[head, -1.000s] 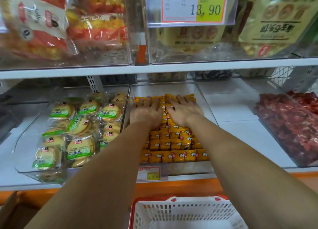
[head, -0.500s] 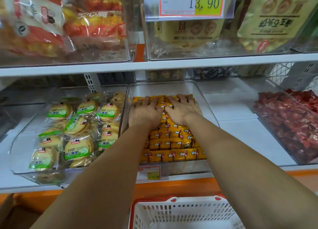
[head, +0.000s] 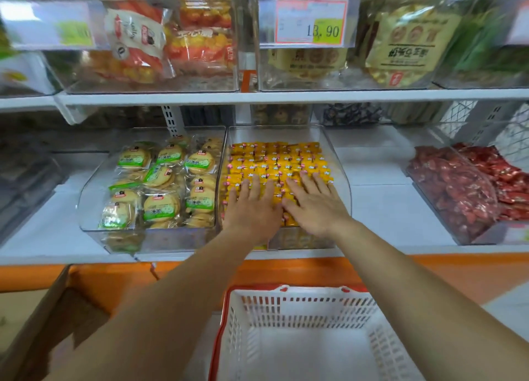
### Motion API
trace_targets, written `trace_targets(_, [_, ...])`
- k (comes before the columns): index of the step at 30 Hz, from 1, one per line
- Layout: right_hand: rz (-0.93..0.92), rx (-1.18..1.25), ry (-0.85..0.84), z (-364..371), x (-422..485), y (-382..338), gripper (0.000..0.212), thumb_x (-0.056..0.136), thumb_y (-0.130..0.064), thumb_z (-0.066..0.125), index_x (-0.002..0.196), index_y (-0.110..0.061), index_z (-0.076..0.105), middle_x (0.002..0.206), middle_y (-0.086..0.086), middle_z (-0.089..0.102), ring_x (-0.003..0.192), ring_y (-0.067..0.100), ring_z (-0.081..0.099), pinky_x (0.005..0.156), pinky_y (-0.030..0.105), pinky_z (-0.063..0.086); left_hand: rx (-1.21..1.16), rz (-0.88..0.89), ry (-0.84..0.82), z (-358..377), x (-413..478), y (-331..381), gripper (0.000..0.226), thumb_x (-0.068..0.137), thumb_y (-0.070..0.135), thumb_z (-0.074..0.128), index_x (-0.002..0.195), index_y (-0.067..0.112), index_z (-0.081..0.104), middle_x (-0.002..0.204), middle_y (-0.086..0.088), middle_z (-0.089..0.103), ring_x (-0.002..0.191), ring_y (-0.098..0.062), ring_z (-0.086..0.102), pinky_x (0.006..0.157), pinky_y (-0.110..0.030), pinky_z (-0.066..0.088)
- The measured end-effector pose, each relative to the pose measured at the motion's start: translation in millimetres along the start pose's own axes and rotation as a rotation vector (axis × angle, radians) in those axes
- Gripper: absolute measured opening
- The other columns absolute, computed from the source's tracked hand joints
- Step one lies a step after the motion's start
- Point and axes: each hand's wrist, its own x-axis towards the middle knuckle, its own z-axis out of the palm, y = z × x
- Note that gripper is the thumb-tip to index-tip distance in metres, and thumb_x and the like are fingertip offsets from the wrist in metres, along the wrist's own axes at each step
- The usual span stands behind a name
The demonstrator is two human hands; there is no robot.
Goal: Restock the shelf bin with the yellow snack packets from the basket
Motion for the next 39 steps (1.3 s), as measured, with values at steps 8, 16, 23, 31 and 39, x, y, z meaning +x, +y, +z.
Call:
trace_targets(8, [0.088, -0.073, 0.081, 6.7, 24.8, -3.1, 0.060, 0.099, -0.062, 0.005, 0.156, -0.044, -0.003, 0.166, -0.005, -0.012, 0.152, 0.020, -0.016, 0.122, 0.049, -0.008, 0.006, 0.038, -0.022, 8.1, 26.9, -9.9, 0.056, 0.106, 0.052, 0.009, 0.160, 0.040, -0.003, 0.171, 0.002, -0.012, 0.156, -0.027, -0.015, 0.122, -0.054, -0.008])
trace_targets(16, [0.046, 0.001, 0.292, -9.3, 13.9, -11.2, 0.057, 0.105, -0.050, 0.019, 0.157, -0.026, 0.024, 0.163, 0.004, 0.024, 0.151, 0.026, 0.017, 0.123, 0.045, 0.015, -0.060, 0.045, 0.081, -15.5, 18.5, -4.3, 0.053, 0.109, 0.047, 0.015, 0.160, 0.033, 0.022, 0.171, 0.001, 0.011, 0.158, -0.025, 0.000, 0.125, -0.052, -0.001])
trace_targets(23, [-0.053, -0.071, 0.182, 6.9, -35.2, -4.8, 0.056, 0.102, -0.054, 0.016, 0.156, -0.039, 0.015, 0.167, -0.002, 0.012, 0.153, 0.024, 0.008, 0.123, 0.050, 0.011, -0.003, 0.118, 0.118, 5.9, -52.8, -12.6, 0.057, 0.106, 0.054, 0.018, 0.160, 0.036, 0.013, 0.171, -0.005, 0.008, 0.157, -0.032, -0.001, 0.124, -0.055, 0.005])
trace_targets(31, [0.017, -0.108, 0.048, 9.9, -26.1, -7.1, 0.055, 0.101, -0.057, 0.007, 0.154, -0.049, -0.006, 0.167, -0.007, -0.008, 0.153, 0.021, -0.012, 0.123, 0.052, -0.002, 0.084, 0.190, 0.078, 10.4, -46.6, -22.0, 0.061, 0.103, 0.061, 0.013, 0.160, 0.040, 0.007, 0.171, -0.002, 0.005, 0.158, -0.029, -0.001, 0.126, -0.048, 0.012])
trace_targets(39, [0.044, -0.101, 0.028, 0.2, -36.1, -16.7, 0.054, 0.103, -0.056, 0.015, 0.155, -0.047, 0.005, 0.167, -0.005, -0.001, 0.154, 0.022, -0.005, 0.123, 0.051, 0.003, 0.127, 0.161, -0.112, -10.6, -45.6, -14.8, 0.065, 0.104, 0.063, 0.019, 0.161, 0.039, -0.002, 0.171, -0.003, -0.006, 0.157, -0.031, -0.007, 0.125, -0.051, 0.008])
